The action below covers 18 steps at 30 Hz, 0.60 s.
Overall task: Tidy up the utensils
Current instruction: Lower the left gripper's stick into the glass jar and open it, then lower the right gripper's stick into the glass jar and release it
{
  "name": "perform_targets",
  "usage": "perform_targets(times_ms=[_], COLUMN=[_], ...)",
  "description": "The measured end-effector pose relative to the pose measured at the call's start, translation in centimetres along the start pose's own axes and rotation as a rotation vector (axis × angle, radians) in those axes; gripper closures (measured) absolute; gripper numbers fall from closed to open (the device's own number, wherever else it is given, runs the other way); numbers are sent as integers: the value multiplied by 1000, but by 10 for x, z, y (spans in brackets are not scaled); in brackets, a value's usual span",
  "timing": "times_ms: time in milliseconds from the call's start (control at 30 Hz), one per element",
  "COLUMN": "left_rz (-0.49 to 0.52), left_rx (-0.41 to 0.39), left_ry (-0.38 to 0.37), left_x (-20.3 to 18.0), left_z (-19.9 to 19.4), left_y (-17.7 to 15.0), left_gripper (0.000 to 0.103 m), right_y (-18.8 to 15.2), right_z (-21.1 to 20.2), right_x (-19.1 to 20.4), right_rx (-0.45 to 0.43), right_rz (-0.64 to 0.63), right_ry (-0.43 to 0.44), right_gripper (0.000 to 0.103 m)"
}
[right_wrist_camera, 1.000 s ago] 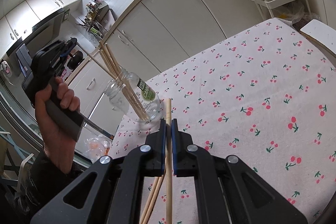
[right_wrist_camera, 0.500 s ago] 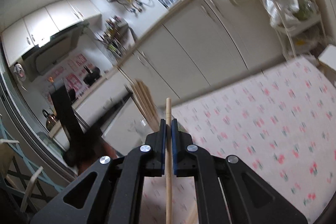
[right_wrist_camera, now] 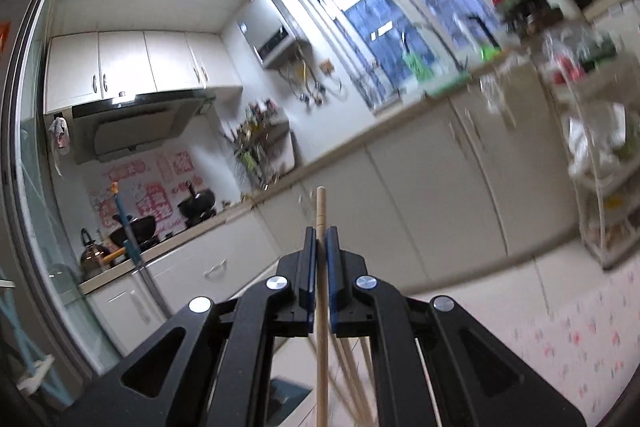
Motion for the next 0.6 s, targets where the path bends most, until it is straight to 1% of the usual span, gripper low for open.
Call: perform_targets(times_ms=[100, 233, 367, 600], left_rz=[-54, -103, -106, -107], left_rx=[-1, 34, 48, 55], left_ry=[24, 27, 13, -4], left_x=[18, 35, 37, 36], left_z=[-1, 7, 9, 12], left_y=[-6, -20, -25, -26], left_gripper=[52, 51, 51, 51], right_y=[0, -15, -32, -52], right_z=[16, 39, 49, 51], right_x=[1, 4, 7, 11], right_rx=[-41, -27, -3, 25], right_rz=[-27, -81, -134, -182], right_ry=[-49, -93, -115, -128], right_gripper=[97, 97, 97, 97])
Point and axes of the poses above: each gripper's, at about its wrist camera, not at the fingertips, and z roughly the way its jaws point, x to its left, y to its top, the point moved 4 cm from there along z, roughly the way its jaws point, and after that the axes turned 8 degrees about -z, right-handed, at the moved point
